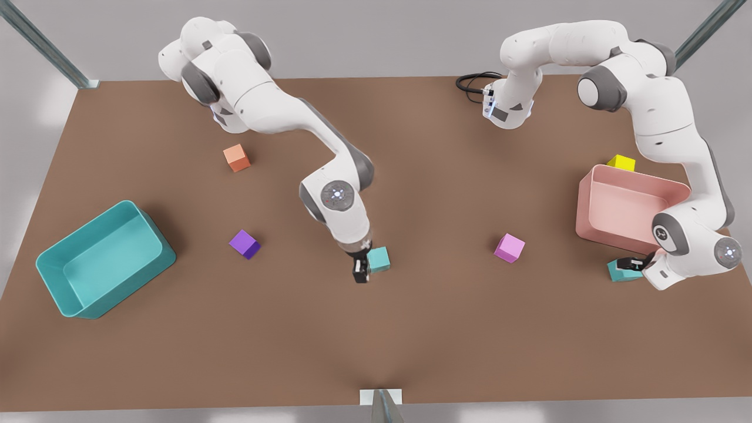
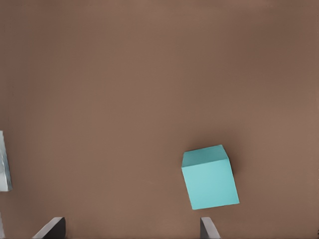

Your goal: Stack the two blue cubes on top of each other

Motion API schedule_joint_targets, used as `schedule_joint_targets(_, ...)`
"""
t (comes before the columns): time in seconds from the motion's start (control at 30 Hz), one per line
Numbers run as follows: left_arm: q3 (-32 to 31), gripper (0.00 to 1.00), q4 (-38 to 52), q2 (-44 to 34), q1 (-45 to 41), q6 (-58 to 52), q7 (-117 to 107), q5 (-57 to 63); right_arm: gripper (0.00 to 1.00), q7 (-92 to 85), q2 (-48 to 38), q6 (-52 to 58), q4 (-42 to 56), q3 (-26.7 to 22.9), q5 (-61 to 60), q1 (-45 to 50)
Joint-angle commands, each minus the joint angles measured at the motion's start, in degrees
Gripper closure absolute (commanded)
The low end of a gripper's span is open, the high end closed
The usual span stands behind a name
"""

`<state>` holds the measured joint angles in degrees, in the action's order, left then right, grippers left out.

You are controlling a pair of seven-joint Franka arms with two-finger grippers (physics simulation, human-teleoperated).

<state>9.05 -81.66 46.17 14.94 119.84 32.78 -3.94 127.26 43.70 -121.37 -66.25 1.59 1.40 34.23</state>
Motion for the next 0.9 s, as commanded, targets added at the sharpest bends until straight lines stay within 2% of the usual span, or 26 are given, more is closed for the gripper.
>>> schedule_joint_targets(0.0,0.0,0.00,-0.1,0.2,0.0,0.0,-7.7,-0.1,0.00,-56.6,-2.5,26.5,-0.6,-0.2,2.2,-4.8)
schedule_joint_targets(0.03,0.0,0.00,0.0,0.5,0.0,0.0,-7.7,-0.1,0.00,-69.5,-2.3,30.0,-0.6,-0.3,2.6,-9.9)
schedule_joint_targets(0.07,0.0,0.00,0.0,0.9,0.0,0.0,-7.7,-0.1,0.00,-91.9,-2.1,30.3,-1.1,-0.3,2.6,-17.2)
schedule_joint_targets(0.1,0.0,0.00,0.0,1.4,0.0,0.0,-7.7,-0.1,0.00,-103.6,-1.7,30.5,-1.1,-0.1,2.2,-25.5)
schedule_joint_targets(0.13,0.0,0.00,0.0,1.9,0.0,0.1,-7.7,-0.1,0.00,-110.3,-4.7,39.0,0.6,0.2,1.9,-28.8)
schedule_joint_targets(0.17,0.0,0.00,0.0,2.3,0.0,0.1,-7.7,-0.1,0.00,-111.1,-11.5,40.9,-3.3,0.3,2.5,-28.2)
schedule_joint_targets(0.23,0.0,0.00,0.0,3.0,0.0,0.1,-7.6,-1.5,0.00,-111.1,-34.9,40.5,-16.4,4.0,2.1,-27.7)
schedule_joint_targets(0.27,0.0,0.05,0.0,3.1,0.0,0.2,-7.6,-1.5,0.00,-111.0,-36.7,39.5,-16.4,4.3,1.9,-27.7)
schedule_joint_targets(0.33,0.0,0.50,0.0,3.0,-0.2,0.1,-7.6,-1.5,0.00,-110.5,-37.1,38.7,-16.5,4.3,2.1,-27.5)
schedule_joint_targets(0.37,0.0,0.55,0.1,2.8,-0.2,0.1,-7.6,-1.6,0.00,-110.6,-37.2,38.9,-16.5,4.2,1.8,-27.6)
schedule_joint_targets(0.5,-1.0,0.55,0.1,-0.7,-2.6,-5.3,-7.9,-4.2,0.00,-110.7,-37.5,38.8,-16.1,4.3,2.1,-28.1)
schedule_joint_targets(0.57,-1.0,0.55,0.1,-7.1,-11.6,-10.7,-18.3,-4.1,0.00,-110.4,-37.4,38.8,-16.1,4.3,2.0,-28.1)
schedule_joint_targets(0.63,-1.7,0.55,0.9,-10.0,-23.3,-13.6,-26.4,-3.8,0.00,-110.8,-37.4,38.8,-15.8,4.2,2.2,-28.3)
schedule_joint_targets(0.7,-3.6,0.54,3.0,-12.2,-30.4,-20.5,-36.4,-3.7,0.00,-111.3,-37.5,38.7,-15.8,4.2,2.3,-29.1)
schedule_joint_targets(0.77,-9.9,0.54,4.0,-11.3,-37.7,-18.1,-58.7,-3.9,0.00,-111.3,-37.6,38.7,-15.8,4.1,2.4,-29.1)
schedule_joint_targets(0.83,-14.1,0.54,4.0,-8.9,-38.8,-11.6,-65.4,-3.9,0.00,-112.2,-37.9,38.6,-15.9,4.1,2.5,-29.5)
schedule_joint_targets(0.87,-14.1,0.54,4.1,-8.3,-40.7,-10.1,-67.8,-3.6,0.00,-113.0,-38.3,38.2,-16.1,4.1,2.4,-29.7)
